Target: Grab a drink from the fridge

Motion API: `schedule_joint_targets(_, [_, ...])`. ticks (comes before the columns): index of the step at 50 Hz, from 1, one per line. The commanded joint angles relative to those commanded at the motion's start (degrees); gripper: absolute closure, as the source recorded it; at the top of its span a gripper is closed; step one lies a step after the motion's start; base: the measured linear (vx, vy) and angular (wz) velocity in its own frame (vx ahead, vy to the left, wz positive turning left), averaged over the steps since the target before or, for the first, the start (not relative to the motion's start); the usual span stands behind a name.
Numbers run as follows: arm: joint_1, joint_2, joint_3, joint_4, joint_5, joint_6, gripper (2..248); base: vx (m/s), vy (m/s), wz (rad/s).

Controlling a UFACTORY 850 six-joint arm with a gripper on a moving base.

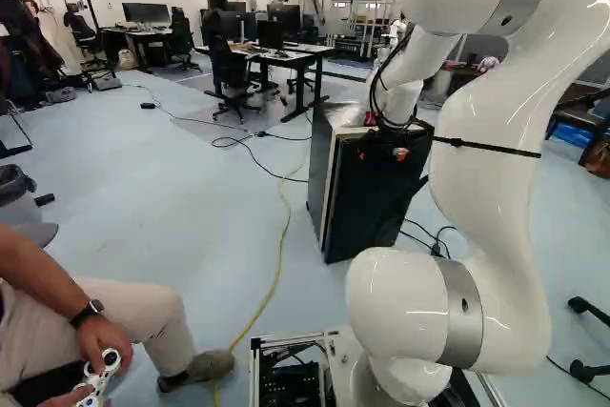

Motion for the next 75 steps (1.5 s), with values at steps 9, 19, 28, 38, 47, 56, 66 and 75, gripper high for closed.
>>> schedule_joint_targets(9, [0.4, -0.6, -0.9, 0.0, 0.0, 0.0, 3, 0.000, 0.000, 0.000])
schedule_joint_targets(19, [0.9, -1.3, -1.8, 0.0, 0.0, 0.0, 3, 0.000, 0.000, 0.000])
schedule_joint_targets(28, [1.2, -1.9, -2.6, 0.0, 0.0, 0.0, 3, 0.000, 0.000, 0.000])
schedule_joint_targets(38, [1.6, -2.5, -3.4, 0.0, 0.0, 0.0, 3, 0.000, 0.000, 0.000])
schedule_joint_targets(47, [1.8, -3.0, -4.1, 0.0, 0.0, 0.0, 3, 0.000, 0.000, 0.000])
schedule_joint_targets(56, [2.0, -3.5, -4.7, 0.0, 0.0, 0.0, 3, 0.000, 0.000, 0.000])
schedule_joint_targets(66, [2.0, -3.6, -4.8, 0.0, 0.0, 0.0, 3, 0.000, 0.000, 0.000])
schedule_joint_targets(75, [2.0, -3.5, -4.7, 0.0, 0.0, 0.0, 3, 0.000, 0.000, 0.000])
